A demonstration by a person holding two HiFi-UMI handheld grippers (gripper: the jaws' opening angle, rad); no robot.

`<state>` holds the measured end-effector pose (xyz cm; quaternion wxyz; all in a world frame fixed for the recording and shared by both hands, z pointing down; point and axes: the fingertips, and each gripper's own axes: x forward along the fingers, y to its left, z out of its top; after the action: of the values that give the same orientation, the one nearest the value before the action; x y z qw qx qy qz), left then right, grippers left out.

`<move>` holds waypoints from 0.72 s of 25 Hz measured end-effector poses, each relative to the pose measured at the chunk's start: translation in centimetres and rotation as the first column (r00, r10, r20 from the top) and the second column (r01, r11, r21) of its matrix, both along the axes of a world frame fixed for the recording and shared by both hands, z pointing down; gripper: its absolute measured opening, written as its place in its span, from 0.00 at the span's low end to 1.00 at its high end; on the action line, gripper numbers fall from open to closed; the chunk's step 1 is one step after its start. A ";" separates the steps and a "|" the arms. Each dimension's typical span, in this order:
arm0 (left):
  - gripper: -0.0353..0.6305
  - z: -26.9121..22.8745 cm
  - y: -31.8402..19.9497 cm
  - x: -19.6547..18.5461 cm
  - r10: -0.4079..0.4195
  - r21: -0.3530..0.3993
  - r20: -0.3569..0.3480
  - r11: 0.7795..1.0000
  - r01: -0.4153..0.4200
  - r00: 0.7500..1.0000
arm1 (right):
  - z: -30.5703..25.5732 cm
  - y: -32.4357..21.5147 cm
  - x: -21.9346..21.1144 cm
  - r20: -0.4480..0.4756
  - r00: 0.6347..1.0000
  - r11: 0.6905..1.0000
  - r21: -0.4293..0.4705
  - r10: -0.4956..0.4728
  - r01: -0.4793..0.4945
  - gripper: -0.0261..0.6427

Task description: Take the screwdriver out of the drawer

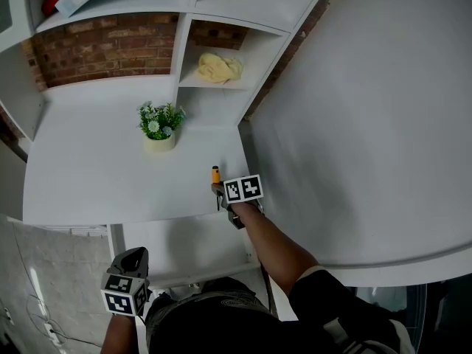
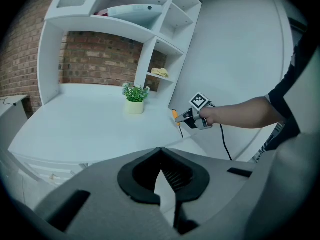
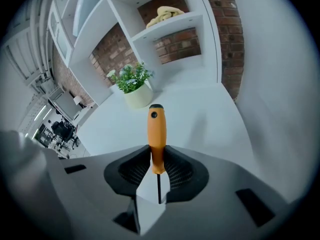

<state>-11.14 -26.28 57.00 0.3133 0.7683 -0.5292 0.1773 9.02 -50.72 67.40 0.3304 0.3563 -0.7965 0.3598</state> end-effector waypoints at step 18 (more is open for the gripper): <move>0.08 0.6 1.5 0.5 -0.068 -0.036 0.006 0.997 0.069 0.998 | 4.6 -4.2 0.7 -0.028 0.981 0.972 -0.128 0.193 -0.195 0.17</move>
<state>-10.67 -24.77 57.62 0.3319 0.7434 -0.5527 0.1780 9.74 -54.89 71.99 0.3224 0.4130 -0.7300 0.4389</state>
